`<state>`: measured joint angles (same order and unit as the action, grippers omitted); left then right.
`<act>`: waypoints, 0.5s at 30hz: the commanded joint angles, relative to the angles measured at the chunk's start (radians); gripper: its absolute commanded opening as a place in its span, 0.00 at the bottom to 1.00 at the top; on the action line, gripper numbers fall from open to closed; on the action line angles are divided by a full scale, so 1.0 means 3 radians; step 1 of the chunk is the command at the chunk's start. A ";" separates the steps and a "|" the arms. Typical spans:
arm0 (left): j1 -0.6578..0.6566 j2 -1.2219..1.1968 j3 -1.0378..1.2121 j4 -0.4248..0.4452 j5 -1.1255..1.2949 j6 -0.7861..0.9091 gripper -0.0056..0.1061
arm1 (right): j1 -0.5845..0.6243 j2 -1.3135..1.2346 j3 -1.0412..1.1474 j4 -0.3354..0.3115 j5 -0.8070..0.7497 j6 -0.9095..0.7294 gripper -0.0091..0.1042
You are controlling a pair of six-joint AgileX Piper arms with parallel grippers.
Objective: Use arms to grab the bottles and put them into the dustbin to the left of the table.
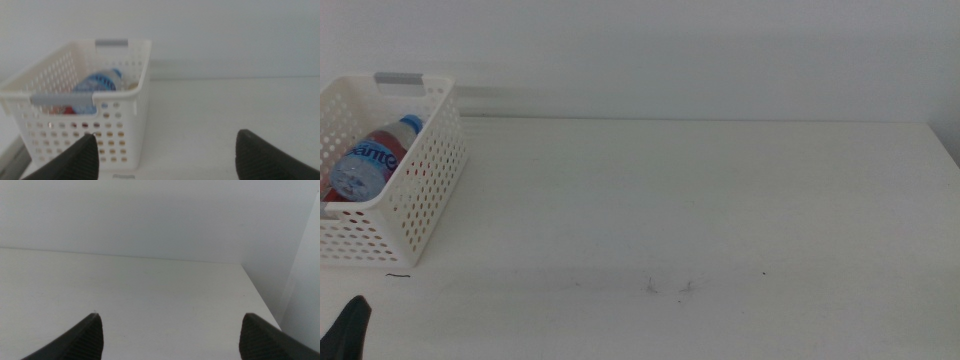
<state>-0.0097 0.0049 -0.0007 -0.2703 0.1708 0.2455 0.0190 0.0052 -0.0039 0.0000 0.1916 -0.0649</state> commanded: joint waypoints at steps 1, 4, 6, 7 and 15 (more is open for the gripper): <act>0.0004 -0.0016 0.0002 0.0370 0.0084 -0.0602 0.89 | -0.0029 -0.0017 0.0013 -0.0043 -0.0019 -0.0018 0.88; 0.0004 -0.0016 0.0002 0.0650 0.0076 -0.0760 0.89 | -0.0029 -0.0017 0.0013 -0.0043 -0.0019 -0.0018 0.88; 0.0004 -0.0016 0.0002 0.0659 0.0053 -0.0760 0.89 | -0.0029 -0.0017 0.0013 -0.0043 -0.0019 -0.0018 0.88; 0.0004 -0.0016 0.0002 0.0713 0.0044 -0.0760 0.89 | -0.0029 -0.0017 0.0013 -0.0043 -0.0019 -0.0018 0.88; 0.0004 -0.0016 0.0002 0.0854 -0.0049 -0.0734 0.89 | -0.0029 -0.0017 0.0013 -0.0043 -0.0019 -0.0018 0.88</act>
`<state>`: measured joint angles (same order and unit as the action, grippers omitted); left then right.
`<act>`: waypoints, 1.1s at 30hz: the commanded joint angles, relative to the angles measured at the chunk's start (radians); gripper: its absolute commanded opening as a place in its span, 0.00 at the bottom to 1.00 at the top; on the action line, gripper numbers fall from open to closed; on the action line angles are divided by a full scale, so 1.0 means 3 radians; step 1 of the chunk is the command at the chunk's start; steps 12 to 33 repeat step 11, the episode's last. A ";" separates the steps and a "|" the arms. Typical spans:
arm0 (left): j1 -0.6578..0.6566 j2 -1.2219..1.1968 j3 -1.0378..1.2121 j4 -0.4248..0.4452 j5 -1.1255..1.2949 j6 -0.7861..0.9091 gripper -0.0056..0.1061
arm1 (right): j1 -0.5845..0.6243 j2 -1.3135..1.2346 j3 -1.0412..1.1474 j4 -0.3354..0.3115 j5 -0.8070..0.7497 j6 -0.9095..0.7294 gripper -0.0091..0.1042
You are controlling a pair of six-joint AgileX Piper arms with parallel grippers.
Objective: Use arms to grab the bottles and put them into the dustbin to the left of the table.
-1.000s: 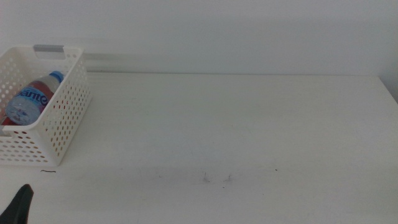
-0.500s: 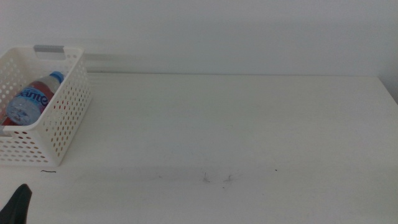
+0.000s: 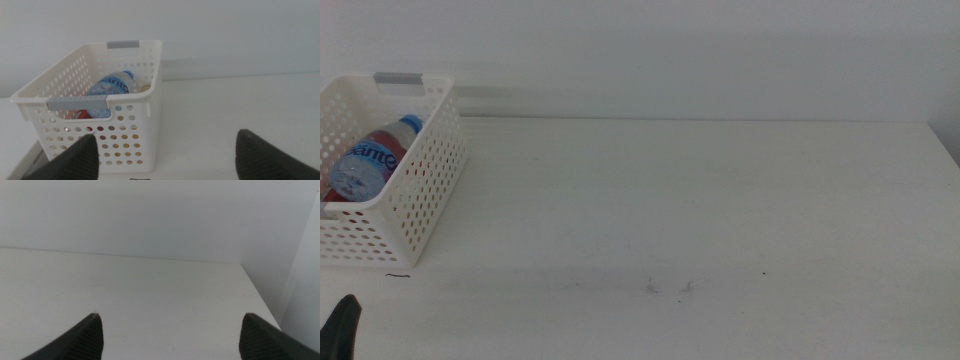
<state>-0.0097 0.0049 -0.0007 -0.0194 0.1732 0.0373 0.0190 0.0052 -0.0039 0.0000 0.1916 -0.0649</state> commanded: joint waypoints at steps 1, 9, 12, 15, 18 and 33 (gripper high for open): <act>0.0004 -0.0016 0.0002 0.0018 -0.0057 -0.0040 0.89 | -0.0029 -0.0017 0.0013 -0.0043 -0.0019 -0.0018 0.88; 0.0004 -0.0016 0.0002 0.0018 -0.0097 -0.0040 0.89 | -0.0029 -0.0017 0.0013 -0.0043 -0.0019 -0.0018 0.88; 0.0004 -0.0016 0.0002 0.0018 -0.0096 -0.0033 0.89 | -0.0029 -0.0017 0.0013 -0.0043 -0.0019 -0.0018 0.88; 0.0004 -0.0016 0.0002 0.0018 -0.0096 -0.0033 0.89 | -0.0029 -0.0017 0.0013 -0.0043 -0.0019 -0.0018 0.88; 0.0004 -0.0016 0.0002 0.0018 -0.0096 -0.0033 0.89 | -0.0029 -0.0017 0.0013 -0.0043 -0.0019 -0.0018 0.88; 0.0004 -0.0016 0.0002 0.0018 -0.0096 -0.0033 0.89 | -0.0029 -0.0017 0.0013 -0.0043 -0.0019 -0.0018 0.88</act>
